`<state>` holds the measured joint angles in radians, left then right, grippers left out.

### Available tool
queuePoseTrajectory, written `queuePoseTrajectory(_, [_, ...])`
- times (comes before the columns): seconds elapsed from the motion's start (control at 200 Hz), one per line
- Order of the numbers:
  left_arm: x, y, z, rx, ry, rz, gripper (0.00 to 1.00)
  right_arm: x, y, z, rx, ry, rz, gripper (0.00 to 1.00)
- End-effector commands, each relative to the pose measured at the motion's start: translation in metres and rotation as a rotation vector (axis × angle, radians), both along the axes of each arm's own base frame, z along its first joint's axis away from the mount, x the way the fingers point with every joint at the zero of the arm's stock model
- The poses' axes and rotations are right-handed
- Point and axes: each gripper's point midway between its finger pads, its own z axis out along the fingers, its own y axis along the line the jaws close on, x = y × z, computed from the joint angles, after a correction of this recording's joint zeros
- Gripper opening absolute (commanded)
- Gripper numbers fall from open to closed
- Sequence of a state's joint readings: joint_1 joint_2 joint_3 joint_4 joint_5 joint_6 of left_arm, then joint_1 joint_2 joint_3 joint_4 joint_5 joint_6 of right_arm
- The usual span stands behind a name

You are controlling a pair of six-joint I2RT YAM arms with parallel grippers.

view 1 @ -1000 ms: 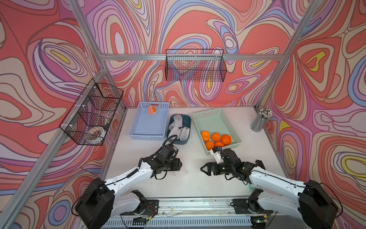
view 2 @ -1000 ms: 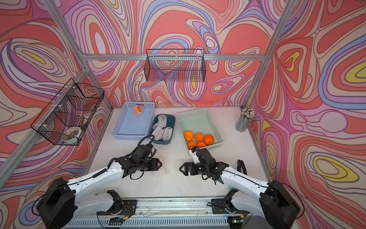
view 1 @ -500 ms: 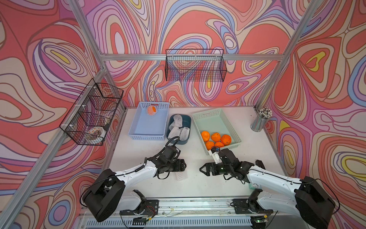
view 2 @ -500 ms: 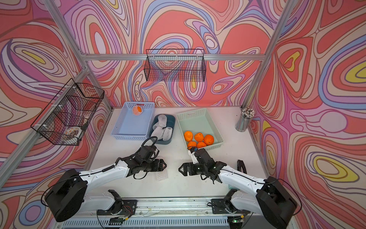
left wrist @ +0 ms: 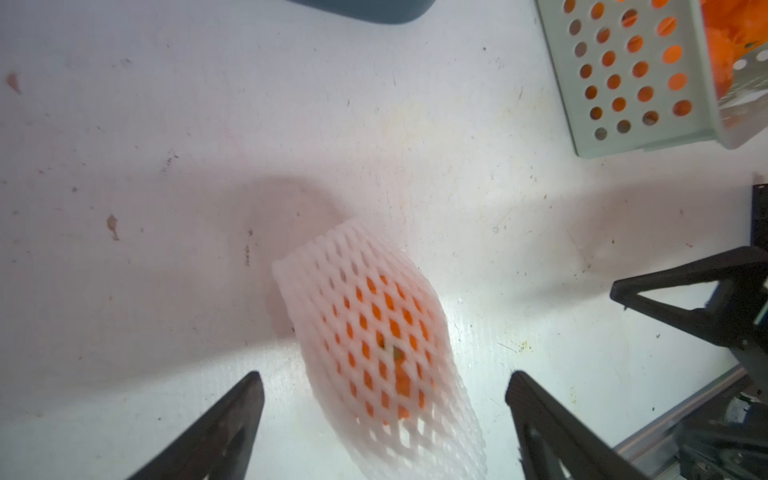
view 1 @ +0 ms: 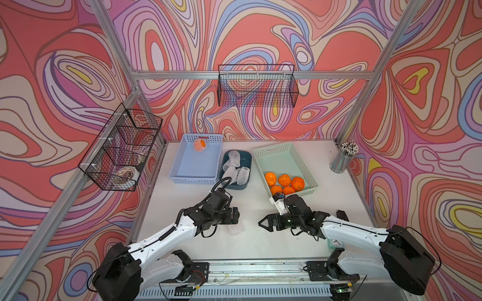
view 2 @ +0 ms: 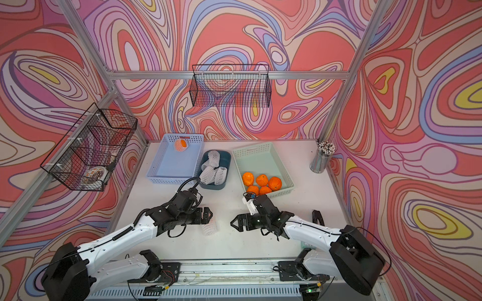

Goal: Remove foam nets from oranges
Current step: Place the orange at the center of the board.

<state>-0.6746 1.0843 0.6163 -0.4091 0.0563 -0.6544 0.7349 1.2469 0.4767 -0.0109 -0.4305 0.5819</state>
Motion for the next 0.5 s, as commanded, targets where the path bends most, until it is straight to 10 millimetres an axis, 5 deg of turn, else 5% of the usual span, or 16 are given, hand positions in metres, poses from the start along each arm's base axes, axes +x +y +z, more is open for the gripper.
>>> queuePoseTrajectory(0.0, [-0.003,0.013,0.003,0.072,-0.002,0.008,0.95,-0.001,0.014,0.002,0.037,-0.011,0.044,0.98])
queuePoseTrajectory(0.496, [-0.023,0.051,0.047,0.024,-0.147,0.101,0.87,0.002,0.084,-0.011,0.044,-0.034,0.176,0.98])
